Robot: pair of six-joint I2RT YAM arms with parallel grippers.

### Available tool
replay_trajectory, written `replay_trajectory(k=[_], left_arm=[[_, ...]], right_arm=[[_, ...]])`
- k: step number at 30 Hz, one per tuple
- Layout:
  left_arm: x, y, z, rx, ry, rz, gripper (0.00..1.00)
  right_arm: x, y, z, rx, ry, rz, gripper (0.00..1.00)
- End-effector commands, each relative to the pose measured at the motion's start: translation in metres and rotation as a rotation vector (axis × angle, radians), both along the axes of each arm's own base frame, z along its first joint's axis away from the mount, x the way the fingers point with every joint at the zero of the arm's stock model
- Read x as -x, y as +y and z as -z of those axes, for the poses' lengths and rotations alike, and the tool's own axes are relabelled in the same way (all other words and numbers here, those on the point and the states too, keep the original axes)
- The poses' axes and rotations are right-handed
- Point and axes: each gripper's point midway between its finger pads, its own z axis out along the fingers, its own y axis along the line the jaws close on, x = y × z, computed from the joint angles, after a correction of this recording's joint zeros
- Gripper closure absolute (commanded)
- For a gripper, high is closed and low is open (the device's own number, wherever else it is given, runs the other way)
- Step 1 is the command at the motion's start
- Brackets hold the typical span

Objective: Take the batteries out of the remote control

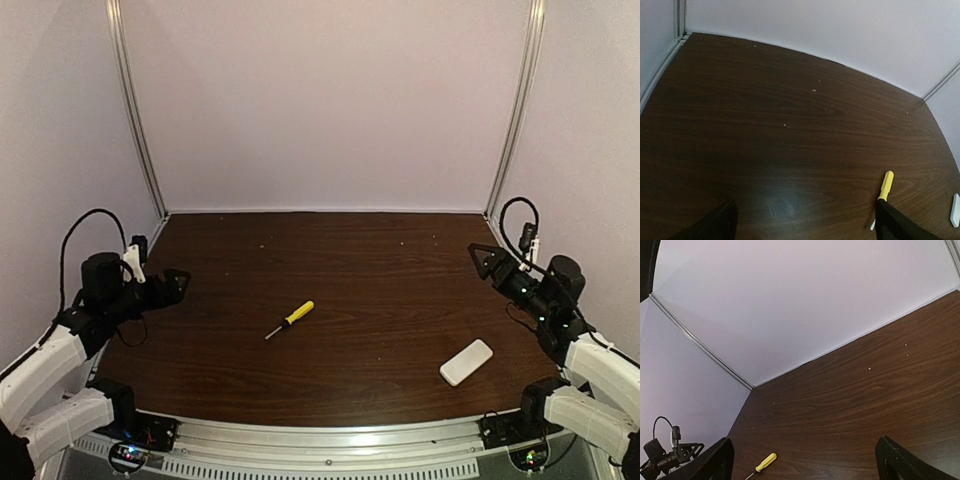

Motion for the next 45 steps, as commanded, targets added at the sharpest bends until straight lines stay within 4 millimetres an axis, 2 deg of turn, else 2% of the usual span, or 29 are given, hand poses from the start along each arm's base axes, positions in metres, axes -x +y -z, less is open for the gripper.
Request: replay_trajectory(k=[1, 6, 9, 11, 13, 16, 20, 24, 28, 34, 41, 45], left_arm=[[0.001, -0.040, 0.006, -0.053, 0.030, 0.094, 0.03], [0.007, -0.102, 0.004, -0.161, 0.005, 0.250, 0.03], [0.011, -0.135, 0.015, -0.208, 0.015, 0.341, 0.02], [0.014, -0.158, 0.015, -0.231, -0.011, 0.390, 0.03], [0.014, -0.171, 0.018, -0.276, -0.017, 0.402, 0.03], [0.009, -0.186, 0.021, -0.281, -0.014, 0.405, 0.03], [0.018, -0.218, 0.018, -0.266, -0.026, 0.451, 0.03], [0.028, -0.242, 0.027, -0.297, -0.010, 0.515, 0.05], [0.030, -0.245, 0.031, -0.321, 0.009, 0.523, 0.05], [0.031, -0.228, 0.032, -0.339, 0.015, 0.470, 0.05], [0.032, -0.224, 0.028, -0.345, 0.010, 0.460, 0.05], [0.032, -0.224, 0.024, -0.335, 0.001, 0.464, 0.05]], right_arm=[[0.016, -0.010, 0.033, -0.002, 0.228, 0.064, 0.00], [0.031, -0.031, 0.068, 0.130, 0.443, 0.202, 0.00], [0.036, -0.036, 0.088, 0.185, 0.510, 0.253, 0.00], [0.039, -0.041, 0.096, 0.244, 0.527, 0.311, 0.00], [0.040, -0.044, 0.098, 0.294, 0.534, 0.359, 0.00], [0.043, -0.033, 0.103, 0.339, 0.560, 0.337, 0.00], [0.053, -0.023, 0.106, 0.405, 0.580, 0.341, 0.00], [0.071, -0.007, 0.127, 0.373, 0.626, 0.317, 0.00], [0.088, -0.010, 0.145, 0.374, 0.708, 0.373, 0.00], [0.104, -0.025, 0.153, 0.435, 0.796, 0.502, 0.00], [0.102, -0.023, 0.173, 0.508, 0.847, 0.537, 0.00], [0.098, -0.019, 0.175, 0.541, 0.853, 0.545, 0.00]])
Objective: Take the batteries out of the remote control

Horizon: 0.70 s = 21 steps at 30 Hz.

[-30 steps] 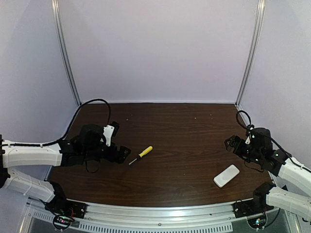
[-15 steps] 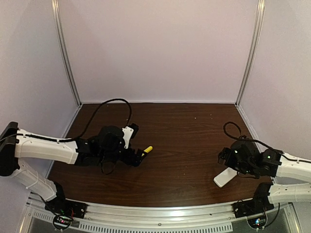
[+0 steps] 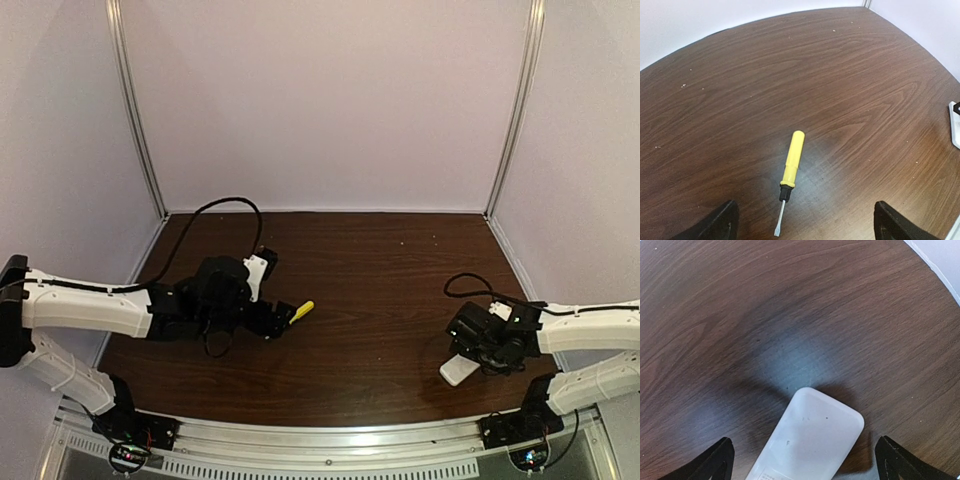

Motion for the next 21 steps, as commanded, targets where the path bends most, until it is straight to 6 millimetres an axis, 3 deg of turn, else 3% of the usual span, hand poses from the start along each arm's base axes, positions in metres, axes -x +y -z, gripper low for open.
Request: replay_trajectory(k=[1, 10, 21], left_arm=[[0.001, 0.003, -0.007, 0.013, -0.016, -0.008, 0.05], [0.001, 0.002, -0.008, 0.021, -0.017, -0.001, 0.05], [0.003, 0.003, -0.010, 0.028, -0.014, 0.004, 0.04]], right_arm=[[-0.010, 0.003, -0.009, 0.026, -0.033, 0.023, 0.00], [-0.014, 0.011, -0.007, 0.026, -0.024, 0.000, 0.00], [-0.015, 0.037, 0.006, -0.034, 0.059, -0.051, 0.00]])
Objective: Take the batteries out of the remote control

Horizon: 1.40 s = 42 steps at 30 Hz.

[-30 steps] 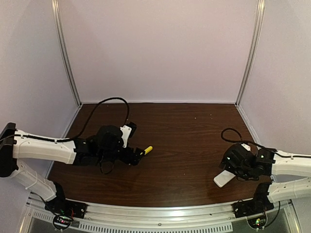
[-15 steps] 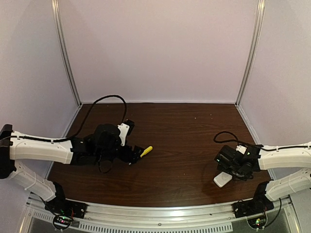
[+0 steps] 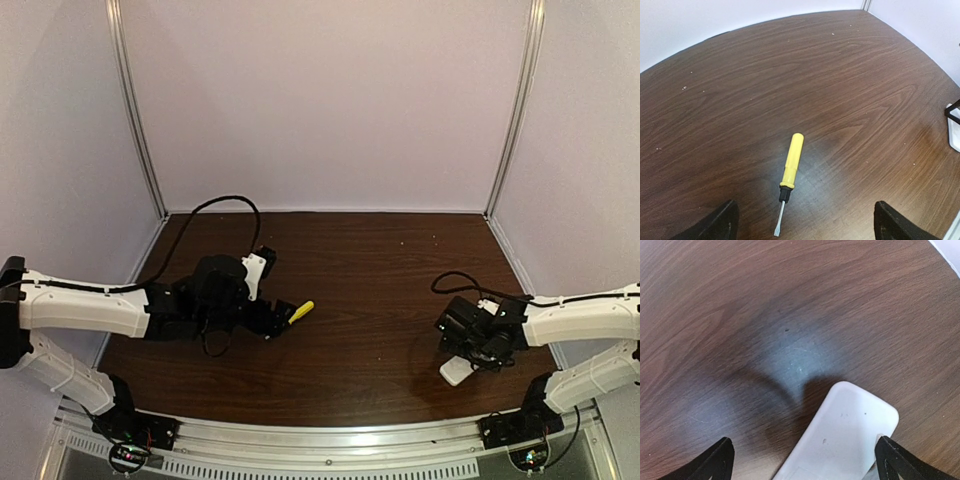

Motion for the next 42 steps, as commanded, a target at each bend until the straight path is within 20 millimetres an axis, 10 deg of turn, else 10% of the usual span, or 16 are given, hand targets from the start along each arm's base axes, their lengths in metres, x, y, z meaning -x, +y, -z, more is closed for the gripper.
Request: replay_trajectory(k=[1, 11, 24, 42], left_arm=[[0.003, 0.002, -0.004, 0.015, -0.005, 0.003, 0.05], [0.004, 0.006, -0.001, 0.007, -0.001, -0.003, 0.05], [0.005, 0.006, -0.002, 0.010, 0.001, -0.001, 0.04], [0.005, 0.004, 0.000, 0.002, 0.004, 0.003, 0.05]], right_arm=[[-0.005, 0.017, 0.004, -0.010, 0.034, -0.028, 0.00], [0.001, 0.019, 0.023, 0.035, 0.134, -0.002, 0.00], [0.016, -0.010, -0.005, 0.080, 0.120, 0.071, 0.00], [0.013, 0.009, 0.036, 0.033, 0.172, 0.040, 0.01]])
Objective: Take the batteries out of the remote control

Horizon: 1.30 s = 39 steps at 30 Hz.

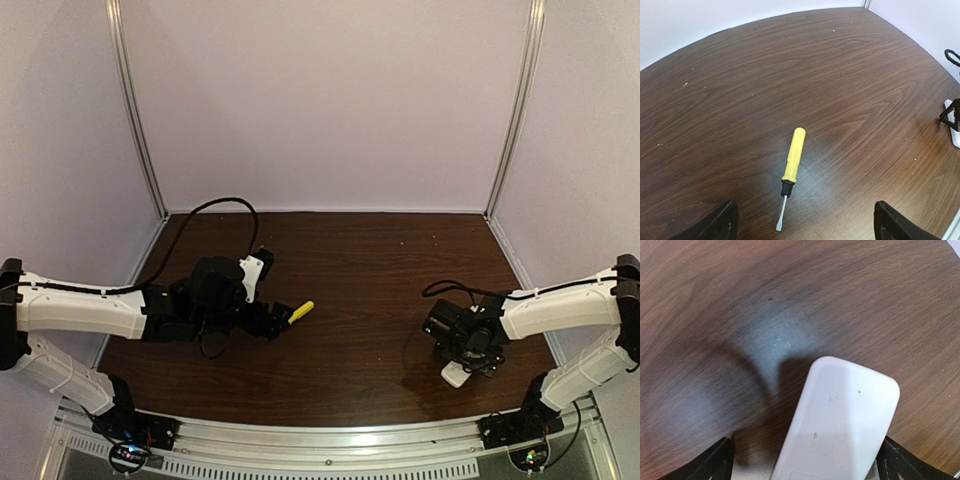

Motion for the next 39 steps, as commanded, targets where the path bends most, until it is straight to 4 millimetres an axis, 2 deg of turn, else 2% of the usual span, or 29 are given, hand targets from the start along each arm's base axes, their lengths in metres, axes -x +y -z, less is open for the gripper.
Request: replay_trajectory(k=[1, 5, 10, 14, 20, 23, 30, 35, 39], left_arm=[[0.000, -0.001, -0.002, 0.009, -0.003, 0.001, 0.05], [0.000, -0.001, 0.000, 0.006, -0.002, 0.001, 0.04], [-0.001, -0.001, 0.001, 0.003, -0.003, 0.000, 0.05], [0.000, -0.003, 0.002, 0.002, -0.003, 0.005, 0.04], [0.000, -0.003, 0.001, 0.010, -0.010, 0.012, 0.03], [0.000, -0.001, -0.001, 0.025, -0.025, 0.005, 0.03], [0.001, 0.004, -0.008, 0.054, -0.050, -0.004, 0.02], [0.002, -0.001, -0.006, 0.065, -0.044, 0.013, 0.03], [0.005, -0.007, -0.008, 0.103, -0.065, 0.052, 0.03]], right_arm=[[0.002, 0.003, 0.014, -0.004, 0.022, -0.005, 0.02], [0.000, 0.002, 0.014, 0.006, 0.014, -0.007, 0.13], [-0.001, 0.000, 0.012, 0.015, 0.002, -0.010, 0.35], [-0.004, 0.001, 0.011, 0.020, -0.007, -0.022, 0.48], [-0.018, 0.014, -0.001, 0.025, -0.039, -0.094, 0.67], [-0.031, 0.033, -0.009, 0.006, -0.070, -0.187, 0.81], [-0.058, 0.089, -0.037, -0.009, -0.199, -0.440, 0.84], [-0.069, 0.128, -0.056, 0.028, -0.285, -0.652, 0.86], [-0.071, 0.154, -0.070, -0.020, -0.362, -0.785, 0.82]])
